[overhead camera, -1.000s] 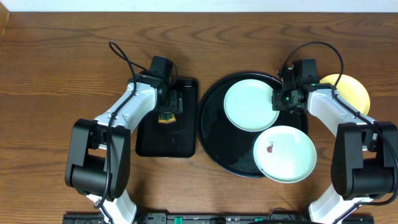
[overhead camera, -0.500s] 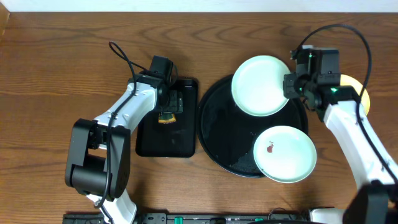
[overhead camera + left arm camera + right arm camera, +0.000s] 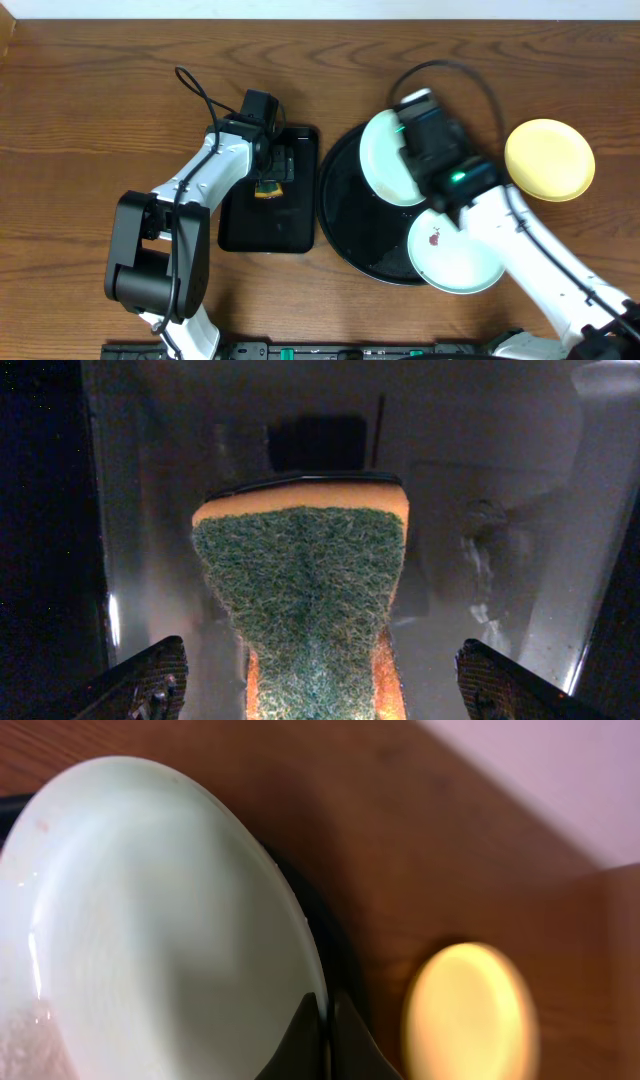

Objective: Clean dirty plates on tray and stack at the side

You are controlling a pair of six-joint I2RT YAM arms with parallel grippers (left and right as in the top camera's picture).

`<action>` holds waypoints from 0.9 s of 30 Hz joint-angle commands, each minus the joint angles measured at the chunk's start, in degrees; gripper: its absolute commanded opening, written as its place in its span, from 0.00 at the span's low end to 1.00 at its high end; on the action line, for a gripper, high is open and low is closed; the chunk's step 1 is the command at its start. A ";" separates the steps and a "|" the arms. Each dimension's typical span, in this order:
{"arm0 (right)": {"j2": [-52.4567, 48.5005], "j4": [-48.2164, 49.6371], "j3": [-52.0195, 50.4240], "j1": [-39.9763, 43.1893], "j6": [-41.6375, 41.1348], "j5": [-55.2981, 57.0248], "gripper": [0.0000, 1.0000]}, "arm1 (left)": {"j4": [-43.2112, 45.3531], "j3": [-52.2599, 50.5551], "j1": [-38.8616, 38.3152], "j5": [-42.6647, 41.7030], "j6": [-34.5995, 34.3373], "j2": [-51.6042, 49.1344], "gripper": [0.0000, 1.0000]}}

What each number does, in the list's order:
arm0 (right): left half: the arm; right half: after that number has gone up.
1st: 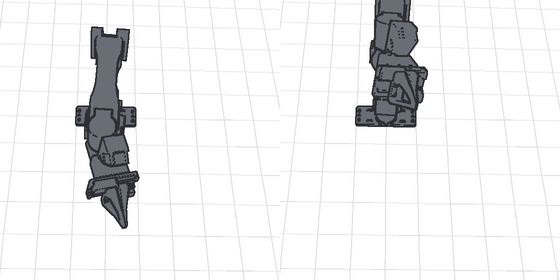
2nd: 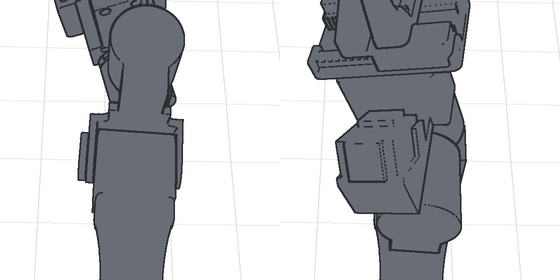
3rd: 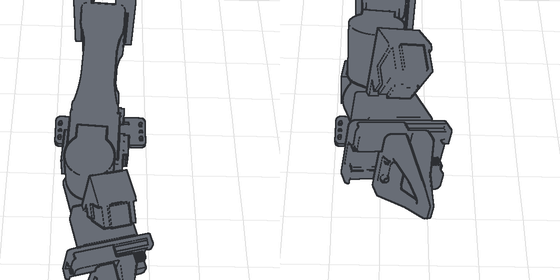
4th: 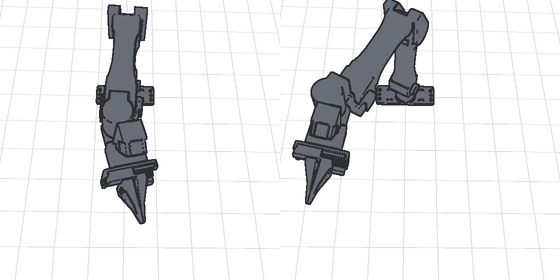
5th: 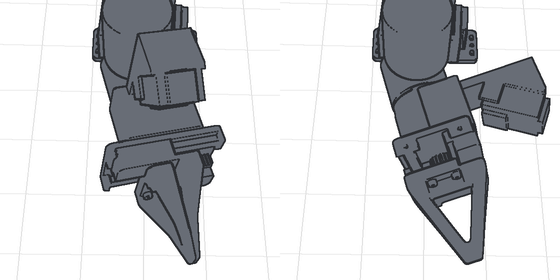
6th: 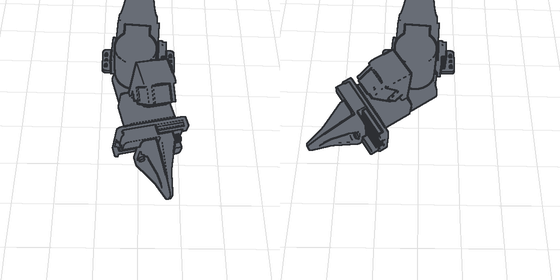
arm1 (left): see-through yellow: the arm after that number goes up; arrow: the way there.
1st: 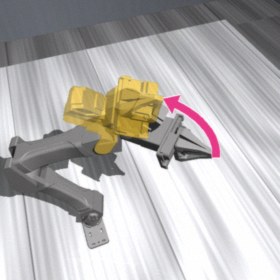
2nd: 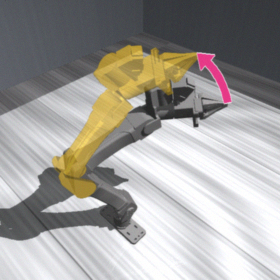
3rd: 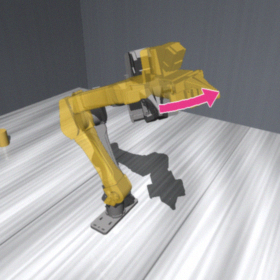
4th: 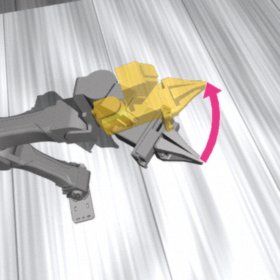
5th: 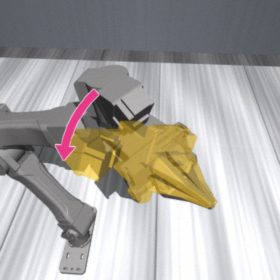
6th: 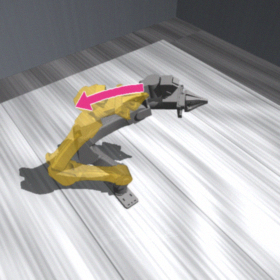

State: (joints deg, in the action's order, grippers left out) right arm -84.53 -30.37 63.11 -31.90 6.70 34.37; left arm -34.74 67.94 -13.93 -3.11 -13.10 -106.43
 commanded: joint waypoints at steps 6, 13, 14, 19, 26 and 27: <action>1.40 3.69 0.90 -15.61 3.69 38.69 0.01 | -0.33 -0.39 0.09 -0.33 0.35 -0.31 0.87; 1.40 4.24 0.90 -19.58 3.65 45.92 0.01 | -0.33 -0.39 0.09 -0.33 0.35 -0.31 0.87; 1.40 4.26 0.90 -19.56 3.63 45.72 0.01 | -0.33 -0.39 0.09 -0.33 0.35 -0.31 0.87; 1.40 4.26 0.90 -19.56 2.84 44.54 0.01 | -0.33 -0.39 0.09 -0.33 0.35 -0.31 0.87; 1.40 4.22 0.90 -19.52 2.54 39.47 0.01 | -0.33 -0.39 0.09 -0.33 0.35 -0.31 0.87; 1.40 4.24 0.90 -19.52 2.54 38.84 0.01 | -0.33 -0.39 0.09 -0.33 0.35 -0.31 0.87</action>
State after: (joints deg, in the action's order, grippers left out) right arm -84.47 -26.28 63.11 -51.20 9.96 74.30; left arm -34.74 67.94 -13.93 -3.11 -13.13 -106.43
